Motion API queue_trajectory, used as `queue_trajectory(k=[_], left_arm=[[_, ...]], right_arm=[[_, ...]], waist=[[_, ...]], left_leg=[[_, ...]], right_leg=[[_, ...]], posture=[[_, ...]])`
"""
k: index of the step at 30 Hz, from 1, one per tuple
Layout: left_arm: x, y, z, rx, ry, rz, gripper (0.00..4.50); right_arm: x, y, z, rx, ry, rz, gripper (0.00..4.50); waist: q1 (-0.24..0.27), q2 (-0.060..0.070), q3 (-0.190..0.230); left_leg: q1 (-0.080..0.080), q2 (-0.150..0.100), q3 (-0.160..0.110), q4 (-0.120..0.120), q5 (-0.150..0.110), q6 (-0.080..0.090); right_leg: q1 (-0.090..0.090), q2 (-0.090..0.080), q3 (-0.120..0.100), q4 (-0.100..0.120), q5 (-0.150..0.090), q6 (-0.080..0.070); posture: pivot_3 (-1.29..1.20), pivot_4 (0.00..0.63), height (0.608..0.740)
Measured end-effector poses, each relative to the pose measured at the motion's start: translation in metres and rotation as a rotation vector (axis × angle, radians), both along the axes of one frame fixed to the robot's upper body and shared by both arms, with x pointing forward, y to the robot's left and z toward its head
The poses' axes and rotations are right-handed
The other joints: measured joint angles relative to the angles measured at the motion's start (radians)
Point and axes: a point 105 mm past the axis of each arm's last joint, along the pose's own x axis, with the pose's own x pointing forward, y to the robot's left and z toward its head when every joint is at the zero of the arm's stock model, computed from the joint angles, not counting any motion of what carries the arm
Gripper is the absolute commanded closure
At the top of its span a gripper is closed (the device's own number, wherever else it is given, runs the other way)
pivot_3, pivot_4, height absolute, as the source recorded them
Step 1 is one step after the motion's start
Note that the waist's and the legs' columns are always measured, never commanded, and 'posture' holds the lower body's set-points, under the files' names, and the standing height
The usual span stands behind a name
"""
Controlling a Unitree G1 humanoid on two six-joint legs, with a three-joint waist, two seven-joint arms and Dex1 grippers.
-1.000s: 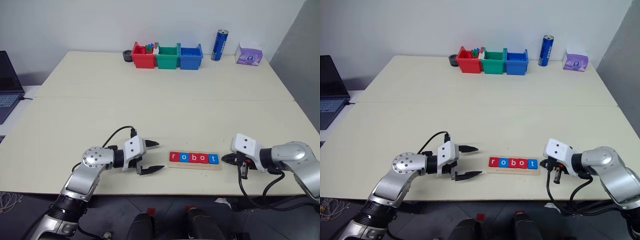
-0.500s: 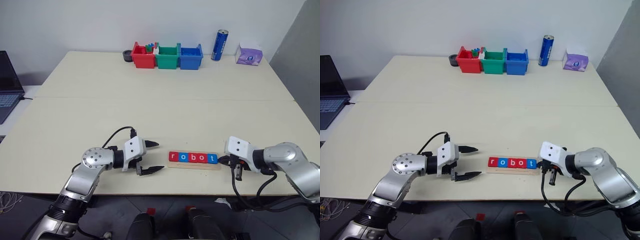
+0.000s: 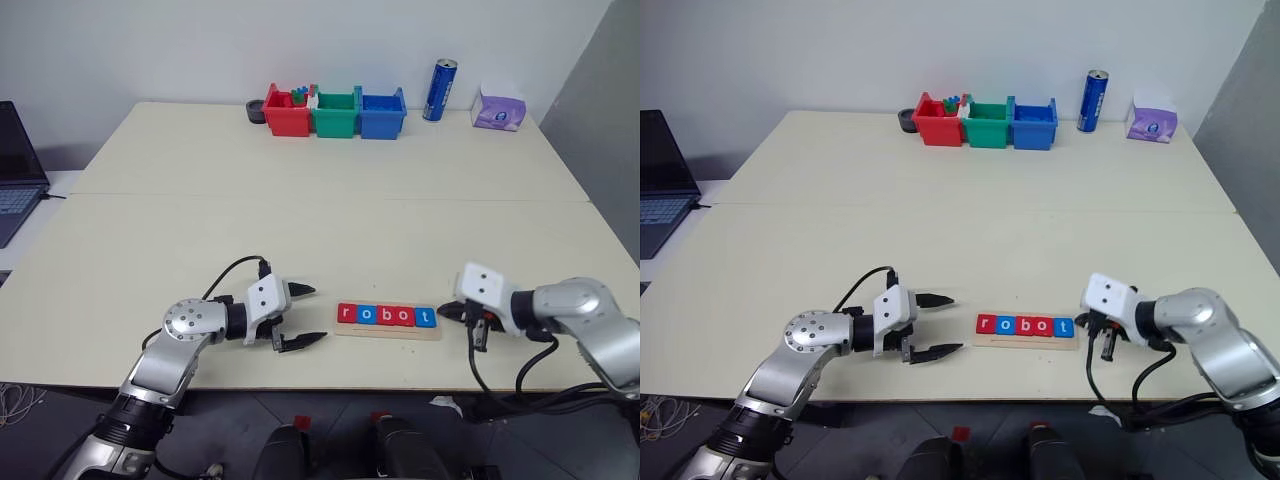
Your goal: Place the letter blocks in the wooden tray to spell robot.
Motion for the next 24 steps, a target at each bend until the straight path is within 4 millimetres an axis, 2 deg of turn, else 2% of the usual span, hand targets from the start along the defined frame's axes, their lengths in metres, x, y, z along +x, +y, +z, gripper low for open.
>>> queue_trajectory(k=[2, 4, 8, 11, 14, 16, 20, 24], left_arm=[[0.01, 0.01, 0.003, -0.032, -0.009, 0.119, 0.0], [0.015, 0.017, 0.003, -0.048, -0.008, 0.198, 0.0], [0.015, 0.027, -0.003, -0.074, 0.024, 0.316, 0.0], [0.012, 0.025, 0.001, -0.095, 0.031, 0.306, 0.0], [0.003, 0.026, 0.005, -0.076, 0.052, 0.251, 0.0], [-0.002, 0.028, 0.007, -0.05, 0.072, 0.204, 0.0], [-0.015, 0.028, 0.01, -0.001, 0.103, 0.085, 0.0], [-0.018, 0.028, 0.014, 0.047, 0.102, -0.02, 0.0]], right_arm=[[0.008, -0.002, 0.017, 0.15, -0.103, -0.095, 4.47], [0.01, -0.006, 0.018, 0.219, -0.157, -0.162, 4.47], [0.006, -0.014, -0.007, 0.346, -0.199, -0.341, 4.47], [-0.007, -0.017, -0.017, 0.394, -0.193, -0.388, 4.47], [-0.027, -0.012, -0.023, 0.403, -0.117, -0.328, 4.47], [-0.037, -0.008, -0.015, 0.391, -0.081, -0.256, 4.47], [-0.052, -0.004, -0.009, 0.336, 0.021, -0.135, 4.47], [-0.062, -0.002, -0.007, 0.274, 0.134, -0.025, 4.47]], waist=[[0.0, -0.001, -0.001], [0.0, -0.001, -0.001], [0.0, -0.001, -0.001], [0.001, -0.001, -0.001], [0.0, -0.001, -0.001], [-0.003, 0.0, -0.001], [-0.003, 0.0, -0.001], [-0.001, 0.0, -0.001]], left_leg=[[0.0, 0.0, 0.0, 0.0, 0.0, 0.0], [0.0, 0.0, 0.0, -0.001, 0.0, 0.0], [-0.001, 0.0, -0.001, -0.001, 0.0, 0.0], [0.0, 0.0, -0.001, -0.001, 0.0, 0.0], [0.001, 0.0, 0.0, -0.001, 0.0, 0.0], [0.002, 0.0, 0.001, -0.001, 0.0, 0.0], [0.003, 0.0, 0.002, 0.0, 0.0, 0.0], [0.002, -0.001, 0.003, 0.0, 0.0, 0.0]], right_leg=[[0.001, 0.0, 0.001, 0.0, 0.0, 0.0], [0.001, 0.0, 0.001, 0.0, 0.0, 0.0], [0.0, -0.001, 0.003, 0.0, 0.001, -0.001], [0.0, -0.001, 0.003, 0.0, 0.0, 0.0], [0.001, -0.001, 0.003, 0.0, 0.0, 0.0], [0.001, 0.0, 0.003, 0.001, 0.0, 0.0], [0.001, 0.001, 0.002, 0.001, 0.0, 0.0], [0.001, 0.001, 0.001, 0.0, 0.0, 0.0]], posture=[[0.0, 0.15, 0.74], [0.0, 0.15, 0.74], [0.0, 0.15, 0.74], [0.0, 0.15, 0.74], [0.0, 0.15, 0.74], [0.0, 0.15, 0.74], [0.0, 0.15, 0.74], [0.0, 0.15, 0.74]])
